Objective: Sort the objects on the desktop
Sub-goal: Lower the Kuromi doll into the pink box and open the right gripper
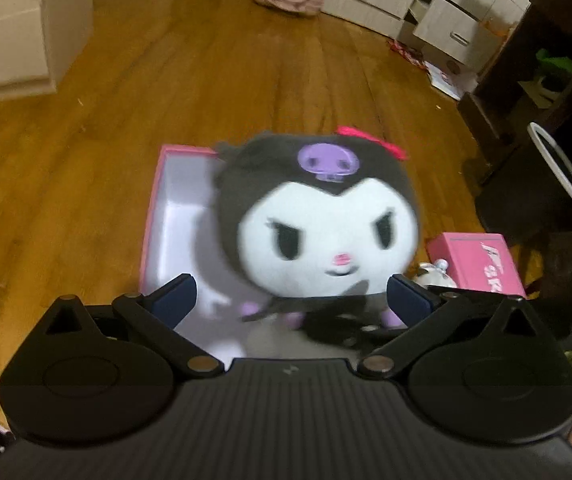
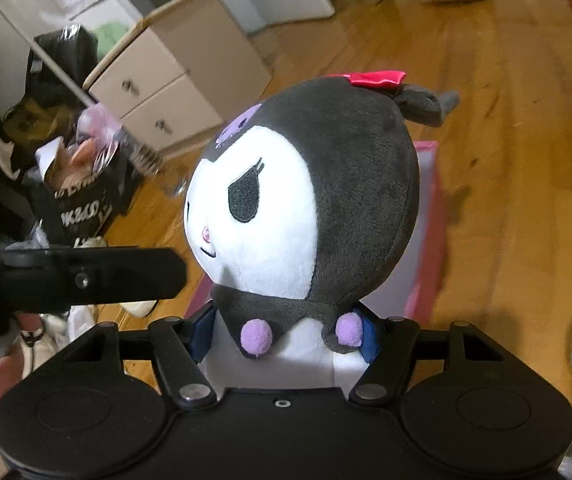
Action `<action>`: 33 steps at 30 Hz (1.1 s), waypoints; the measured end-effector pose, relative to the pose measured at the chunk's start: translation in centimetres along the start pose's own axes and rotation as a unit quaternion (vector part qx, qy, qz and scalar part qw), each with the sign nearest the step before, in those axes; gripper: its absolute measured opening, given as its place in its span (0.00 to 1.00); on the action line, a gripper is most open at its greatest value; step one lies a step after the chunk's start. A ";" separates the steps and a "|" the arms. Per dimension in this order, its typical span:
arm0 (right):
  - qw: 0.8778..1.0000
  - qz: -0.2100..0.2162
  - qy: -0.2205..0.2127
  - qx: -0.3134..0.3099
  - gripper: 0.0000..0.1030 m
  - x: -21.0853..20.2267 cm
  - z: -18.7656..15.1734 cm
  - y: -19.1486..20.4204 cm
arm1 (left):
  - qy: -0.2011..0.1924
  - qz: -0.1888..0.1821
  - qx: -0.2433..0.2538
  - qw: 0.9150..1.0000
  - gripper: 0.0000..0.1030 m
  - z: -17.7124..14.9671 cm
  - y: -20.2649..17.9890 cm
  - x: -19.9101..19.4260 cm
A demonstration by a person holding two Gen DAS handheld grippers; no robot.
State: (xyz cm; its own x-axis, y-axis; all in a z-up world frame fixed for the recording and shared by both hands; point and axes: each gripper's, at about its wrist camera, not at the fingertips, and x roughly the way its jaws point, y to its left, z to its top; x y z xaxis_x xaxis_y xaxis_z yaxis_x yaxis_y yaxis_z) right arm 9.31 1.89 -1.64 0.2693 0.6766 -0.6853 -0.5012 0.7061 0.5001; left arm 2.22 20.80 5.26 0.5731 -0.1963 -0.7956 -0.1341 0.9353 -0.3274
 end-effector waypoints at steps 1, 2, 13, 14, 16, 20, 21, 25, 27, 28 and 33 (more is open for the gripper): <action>1.000 0.007 0.008 0.008 0.71 0.7 0.0 -0.1 | 0.011 -0.003 -0.008 1.000 1.00 0.1 0.5 0.7; 1.000 0.011 0.016 0.016 0.71 1.5 -0.1 -0.3 | 0.020 -0.005 -0.012 1.000 1.00 0.1 1.0 1.4; 0.996 -0.056 0.065 -0.006 0.72 5.9 0.0 0.0 | 0.082 -0.016 -0.048 0.995 1.00 1.0 3.4 8.1; 0.996 -0.061 0.068 -0.009 0.72 6.0 0.1 0.2 | 0.081 -0.016 -0.051 0.995 1.00 1.0 3.6 8.1; 0.995 -0.066 0.072 -0.016 0.72 5.8 0.2 0.1 | 0.081 -0.021 -0.065 0.994 1.00 1.0 4.2 8.1; 0.991 -0.098 0.087 -0.039 0.73 6.5 0.3 0.6 | 0.084 -0.006 -0.066 0.994 1.00 0.8 4.8 8.2; 0.989 -0.109 0.090 -0.046 0.73 6.7 0.3 0.8 | 0.086 0.000 -0.061 0.994 1.00 0.8 4.9 8.4; 0.983 -0.142 0.094 -0.067 0.76 7.1 0.1 1.2 | 0.083 0.009 -0.061 0.995 1.00 0.7 5.2 8.7; 0.981 -0.149 0.100 -0.076 0.76 7.4 0.3 1.5 | 0.076 0.016 -0.061 0.995 1.00 0.7 5.2 8.7; 0.980 -0.151 0.103 -0.079 0.76 7.5 0.3 1.6 | 0.074 0.017 -0.058 0.995 1.00 0.7 5.1 8.7; 0.976 -0.164 0.102 -0.100 0.76 7.3 0.3 2.2 | 0.074 0.024 -0.055 0.995 1.00 0.8 5.1 8.7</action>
State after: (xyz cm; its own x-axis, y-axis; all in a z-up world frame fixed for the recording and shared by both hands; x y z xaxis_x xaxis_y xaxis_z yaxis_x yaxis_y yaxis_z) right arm 10.40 8.46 -5.36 0.2828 0.3512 -0.8926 -0.5712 0.8092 0.1374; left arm 7.18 24.07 -2.90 0.4401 -0.2008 -0.8752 -0.2515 0.9081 -0.3349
